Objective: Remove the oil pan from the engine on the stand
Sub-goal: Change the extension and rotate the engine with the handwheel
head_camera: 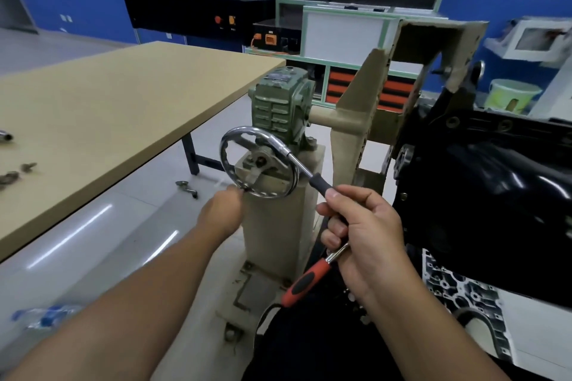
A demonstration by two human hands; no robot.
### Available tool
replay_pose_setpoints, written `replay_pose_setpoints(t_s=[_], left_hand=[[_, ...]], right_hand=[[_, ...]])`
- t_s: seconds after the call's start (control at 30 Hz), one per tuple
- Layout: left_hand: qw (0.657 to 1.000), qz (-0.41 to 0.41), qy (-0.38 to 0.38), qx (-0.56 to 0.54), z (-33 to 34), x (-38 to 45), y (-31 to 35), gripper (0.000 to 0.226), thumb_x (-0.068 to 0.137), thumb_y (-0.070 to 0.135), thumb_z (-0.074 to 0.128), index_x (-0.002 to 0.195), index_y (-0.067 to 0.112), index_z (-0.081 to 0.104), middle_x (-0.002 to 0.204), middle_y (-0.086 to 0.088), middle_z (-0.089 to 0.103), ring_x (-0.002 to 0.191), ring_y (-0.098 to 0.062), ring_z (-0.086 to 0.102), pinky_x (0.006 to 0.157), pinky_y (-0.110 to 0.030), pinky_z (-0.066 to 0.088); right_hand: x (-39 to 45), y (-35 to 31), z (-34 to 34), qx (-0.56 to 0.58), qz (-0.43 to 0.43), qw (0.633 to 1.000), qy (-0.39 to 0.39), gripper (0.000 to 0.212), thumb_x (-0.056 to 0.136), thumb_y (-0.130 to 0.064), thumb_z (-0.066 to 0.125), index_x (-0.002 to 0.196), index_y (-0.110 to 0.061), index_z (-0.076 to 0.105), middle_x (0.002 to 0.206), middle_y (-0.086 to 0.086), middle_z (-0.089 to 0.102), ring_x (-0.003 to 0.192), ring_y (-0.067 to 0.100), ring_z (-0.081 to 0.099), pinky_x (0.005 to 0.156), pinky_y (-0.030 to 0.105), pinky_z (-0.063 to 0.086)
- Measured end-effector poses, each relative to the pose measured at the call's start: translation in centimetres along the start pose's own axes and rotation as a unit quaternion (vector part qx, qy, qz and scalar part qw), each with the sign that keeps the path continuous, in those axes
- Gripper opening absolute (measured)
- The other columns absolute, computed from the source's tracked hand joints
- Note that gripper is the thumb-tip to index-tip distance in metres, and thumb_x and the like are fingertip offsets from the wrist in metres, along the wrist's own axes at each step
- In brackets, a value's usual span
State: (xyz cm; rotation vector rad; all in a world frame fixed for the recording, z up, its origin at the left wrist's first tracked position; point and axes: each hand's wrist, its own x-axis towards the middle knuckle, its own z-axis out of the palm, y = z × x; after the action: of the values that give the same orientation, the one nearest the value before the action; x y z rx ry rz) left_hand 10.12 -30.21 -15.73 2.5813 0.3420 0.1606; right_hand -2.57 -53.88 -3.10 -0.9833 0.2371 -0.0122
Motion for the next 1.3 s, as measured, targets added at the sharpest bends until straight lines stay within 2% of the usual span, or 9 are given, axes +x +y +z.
replay_pose_setpoints(t_s=[0.17, 0.23, 0.33, 0.4, 0.47, 0.73, 0.87, 1.1, 1.3], left_hand=[[0.988, -0.134, 0.048, -0.062, -3.7, 3.2, -1.1, 0.014, 0.099, 0.007, 0.05, 0.086, 0.003, 0.051, 0.087, -0.018, 0.059, 0.067, -0.03, 0.054, 0.063, -0.039, 0.051], [0.963, -0.194, -0.013, -0.184, -4.1, 3.5, -0.6, 0.03, 0.106, 0.028, 0.048, 0.093, 0.001, 0.055, 0.087, -0.017, 0.06, 0.06, -0.026, 0.049, 0.055, -0.034, 0.047], [0.872, -0.269, -0.156, -0.377, -3.2, 2.8, 0.3, 0.062, 0.099, 0.067, 0.045, 0.091, 0.007, 0.061, 0.079, -0.009, 0.065, 0.059, -0.023, 0.055, 0.048, -0.026, 0.05], [0.791, -0.297, -0.21, -0.493, -3.1, 2.9, 0.1, 0.053, 0.102, 0.058, 0.048, 0.081, 0.011, 0.057, 0.06, -0.005, 0.058, 0.044, -0.014, 0.05, 0.038, -0.018, 0.042], [0.767, -0.307, -0.224, -0.518, -3.5, 3.2, -0.2, 0.043, 0.107, 0.045, 0.046, 0.077, 0.015, 0.05, 0.05, 0.005, 0.038, 0.034, -0.007, 0.028, 0.03, -0.015, 0.023], [0.874, -0.268, -0.169, -0.369, -5.1, 1.6, -0.1, 0.037, 0.106, 0.038, 0.05, 0.079, 0.013, 0.055, 0.054, 0.003, 0.038, 0.037, -0.009, 0.023, 0.035, -0.017, 0.017], [0.871, -0.26, -0.071, -0.41, -5.9, 1.8, 0.6, 0.036, 0.103, 0.031, 0.054, 0.072, 0.014, 0.051, 0.054, 0.002, 0.034, 0.038, -0.011, 0.02, 0.037, -0.017, 0.015], [0.967, -0.033, 0.009, -0.254, -12.6, 0.9, 6.0, 0.041, 0.099, 0.031, 0.056, 0.067, 0.006, 0.059, 0.057, -0.008, 0.05, 0.042, -0.018, 0.037, 0.04, -0.024, 0.027], [0.978, 0.041, -0.008, -0.206, -6.8, -3.4, 10.6, 0.051, 0.109, 0.042, 0.037, 0.075, 0.01, 0.058, 0.067, -0.01, 0.061, 0.044, -0.025, 0.059, 0.036, -0.026, 0.041]], right_hand=[[0.1, -0.3, 0.8, -0.001, 0.007, 1.0, 0.007, 0.021, 0.09, 0.004, 0.072, 0.108, -0.001, 0.061, 0.078, 0.025, 0.063, 0.044, 0.012, 0.038, 0.039, 0.024, 0.033], [0.2, -0.6, 1.1, 0.009, 0.012, 1.0, 0.012, 0.02, 0.091, 0.004, 0.07, 0.107, -0.001, 0.061, 0.079, 0.026, 0.062, 0.044, 0.012, 0.039, 0.039, 0.023, 0.034], [0.1, -1.0, 1.3, 0.03, 0.016, 0.999, 0.007, 0.017, 0.091, 0.005, 0.07, 0.103, -0.003, 0.061, 0.079, 0.026, 0.063, 0.043, 0.012, 0.04, 0.039, 0.023, 0.034], [0.1, -1.2, 1.1, 0.034, 0.016, 0.999, 0.002, 0.017, 0.091, 0.005, 0.07, 0.103, -0.003, 0.061, 0.078, 0.026, 0.063, 0.043, 0.012, 0.04, 0.038, 0.022, 0.034], [0.0, -1.4, 1.0, 0.033, 0.016, 0.999, -0.002, 0.017, 0.091, 0.005, 0.07, 0.103, -0.003, 0.061, 0.078, 0.026, 0.064, 0.043, 0.012, 0.04, 0.038, 0.023, 0.034], [0.2, -2.7, 2.1, 0.022, 0.008, 0.999, -0.021, 0.019, 0.091, 0.005, 0.07, 0.105, -0.003, 0.06, 0.072, 0.022, 0.064, 0.042, 0.012, 0.039, 0.038, 0.023, 0.033], [0.0, -2.7, 1.6, 0.011, 0.014, 1.0, -0.02, 0.021, 0.09, 0.006, 0.071, 0.107, -0.001, 0.061, 0.071, 0.022, 0.065, 0.043, 0.012, 0.04, 0.038, 0.023, 0.033], [-0.6, -3.1, 2.4, 0.012, 0.021, 1.0, -0.011, 0.019, 0.091, 0.005, 0.071, 0.104, -0.003, 0.061, 0.078, 0.024, 0.062, 0.043, 0.012, 0.039, 0.038, 0.023, 0.033], [-0.2, -3.6, 3.4, 0.058, 0.01, 0.998, -0.006, 0.018, 0.092, 0.005, 0.068, 0.105, -0.004, 0.06, 0.078, 0.024, 0.062, 0.043, 0.011, 0.043, 0.039, 0.021, 0.034]])
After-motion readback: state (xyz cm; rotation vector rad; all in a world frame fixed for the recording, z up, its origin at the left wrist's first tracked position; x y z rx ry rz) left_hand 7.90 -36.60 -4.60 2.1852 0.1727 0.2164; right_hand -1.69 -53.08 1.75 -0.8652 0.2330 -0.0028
